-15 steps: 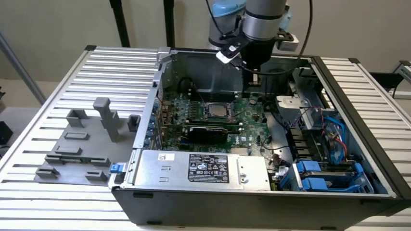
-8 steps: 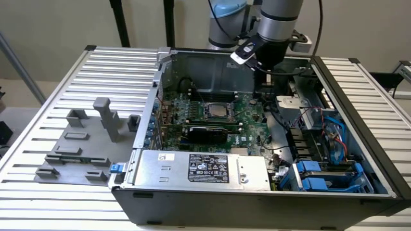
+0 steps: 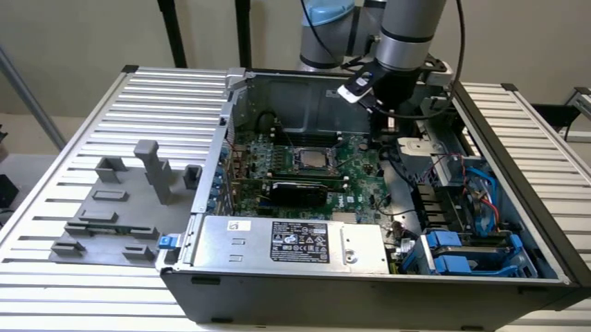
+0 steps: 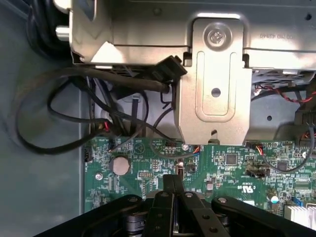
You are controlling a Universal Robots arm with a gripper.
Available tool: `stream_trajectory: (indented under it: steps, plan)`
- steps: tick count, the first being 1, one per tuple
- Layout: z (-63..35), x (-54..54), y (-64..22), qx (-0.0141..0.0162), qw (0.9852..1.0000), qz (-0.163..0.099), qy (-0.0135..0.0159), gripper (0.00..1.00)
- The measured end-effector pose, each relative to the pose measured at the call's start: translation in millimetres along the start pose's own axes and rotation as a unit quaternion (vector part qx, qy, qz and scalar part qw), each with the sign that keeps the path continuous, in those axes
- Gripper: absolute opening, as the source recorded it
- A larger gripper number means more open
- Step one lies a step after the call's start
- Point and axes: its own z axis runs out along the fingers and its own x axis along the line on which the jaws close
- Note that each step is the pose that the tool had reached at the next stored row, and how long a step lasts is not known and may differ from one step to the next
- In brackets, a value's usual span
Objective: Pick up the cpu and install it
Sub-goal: 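Close the cpu cover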
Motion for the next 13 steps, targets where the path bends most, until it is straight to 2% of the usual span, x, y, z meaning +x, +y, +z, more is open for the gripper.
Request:
stream_trajectory:
  steps: [3, 4, 5, 8, 9, 11, 13]
  plan:
    - [3.9, -0.4, -5.0, 0.0023, 1.0, 0.0, 0.0, 0.11]
    - [4.2, -0.4, -7.4, 0.0044, 1.0, 0.0, 0.0, 0.11]
    - [4.3, -0.4, -8.9, 0.0095, 1.0, 0.0, 0.0, 0.11]
    - [4.3, -0.4, -10.8, 0.0353, 0.9994, -0.001, -0.0003, 0.11]
    - [4.3, -0.4, -11.6, 0.0428, 0.9991, -0.001, -0.0003, 0.11]
    - [4.3, -0.4, -14.2, 0.0555, 0.9985, -0.001, -0.0004, 0.11]
    - [4.1, -0.5, -17.7, 0.066, 0.9978, -0.002, -0.0007, 0.11]
